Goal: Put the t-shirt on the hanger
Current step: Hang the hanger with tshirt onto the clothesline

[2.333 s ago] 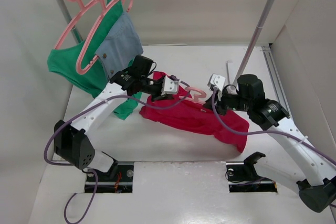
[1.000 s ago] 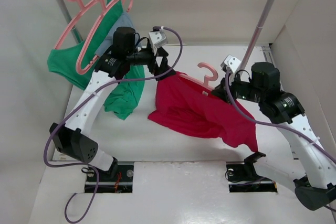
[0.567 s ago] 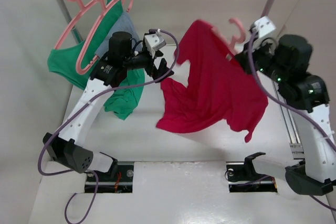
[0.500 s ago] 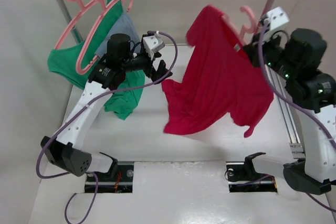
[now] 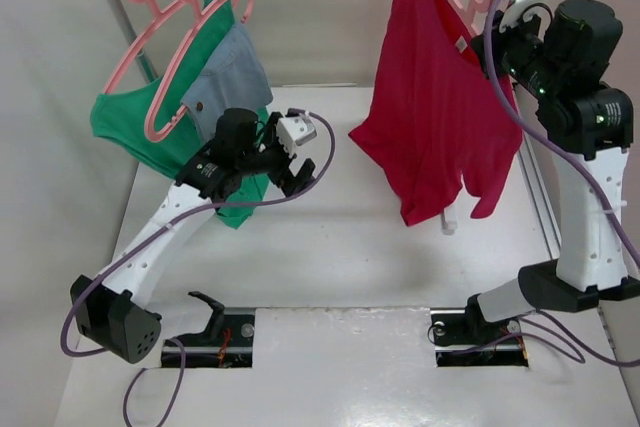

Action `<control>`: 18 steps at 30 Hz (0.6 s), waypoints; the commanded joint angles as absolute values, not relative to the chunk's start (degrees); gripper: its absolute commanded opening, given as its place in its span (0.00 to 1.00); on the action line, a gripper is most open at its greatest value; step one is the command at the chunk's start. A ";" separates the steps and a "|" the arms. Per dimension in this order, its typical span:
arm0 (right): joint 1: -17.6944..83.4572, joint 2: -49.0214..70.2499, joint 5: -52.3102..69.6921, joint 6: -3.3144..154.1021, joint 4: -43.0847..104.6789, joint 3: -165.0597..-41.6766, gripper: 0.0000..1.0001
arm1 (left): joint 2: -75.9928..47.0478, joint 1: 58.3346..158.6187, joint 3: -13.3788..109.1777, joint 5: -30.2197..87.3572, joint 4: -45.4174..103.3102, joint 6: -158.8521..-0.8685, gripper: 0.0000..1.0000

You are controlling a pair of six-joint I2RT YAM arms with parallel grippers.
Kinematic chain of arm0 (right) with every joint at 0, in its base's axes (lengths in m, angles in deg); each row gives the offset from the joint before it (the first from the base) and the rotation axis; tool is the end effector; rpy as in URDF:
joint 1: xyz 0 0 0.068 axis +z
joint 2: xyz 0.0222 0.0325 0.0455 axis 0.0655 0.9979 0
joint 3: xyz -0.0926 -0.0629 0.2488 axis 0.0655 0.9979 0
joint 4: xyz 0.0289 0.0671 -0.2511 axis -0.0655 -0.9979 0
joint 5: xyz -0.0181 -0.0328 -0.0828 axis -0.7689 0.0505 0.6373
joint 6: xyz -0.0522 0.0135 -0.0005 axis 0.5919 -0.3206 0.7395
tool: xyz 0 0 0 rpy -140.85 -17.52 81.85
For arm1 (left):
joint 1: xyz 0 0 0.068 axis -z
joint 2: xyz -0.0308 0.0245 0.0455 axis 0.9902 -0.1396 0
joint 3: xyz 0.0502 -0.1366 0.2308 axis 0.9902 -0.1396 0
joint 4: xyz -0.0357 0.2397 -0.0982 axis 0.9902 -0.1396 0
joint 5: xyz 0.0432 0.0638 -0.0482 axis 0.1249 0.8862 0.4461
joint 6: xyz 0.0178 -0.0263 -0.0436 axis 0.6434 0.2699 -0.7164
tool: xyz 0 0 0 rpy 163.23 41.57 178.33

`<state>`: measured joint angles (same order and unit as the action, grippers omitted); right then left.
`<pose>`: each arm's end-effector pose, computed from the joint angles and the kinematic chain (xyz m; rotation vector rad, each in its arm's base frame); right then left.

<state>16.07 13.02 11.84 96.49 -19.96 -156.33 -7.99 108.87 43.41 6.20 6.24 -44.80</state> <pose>0.2234 0.0517 0.5799 -0.4435 1.6200 0.0400 0.2312 -0.1375 0.3755 1.1295 1.5730 -0.5596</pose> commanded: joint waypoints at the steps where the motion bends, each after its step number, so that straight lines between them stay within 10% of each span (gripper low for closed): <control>1: 14.22 13.99 13.07 96.19 -13.36 -160.36 0.00 | -5.69 110.27 40.95 10.20 5.84 -42.88 1.00; 18: 12.54 12.15 17.56 88.71 -2.71 -151.48 0.00 | -2.70 110.28 37.78 9.67 6.36 -41.74 1.00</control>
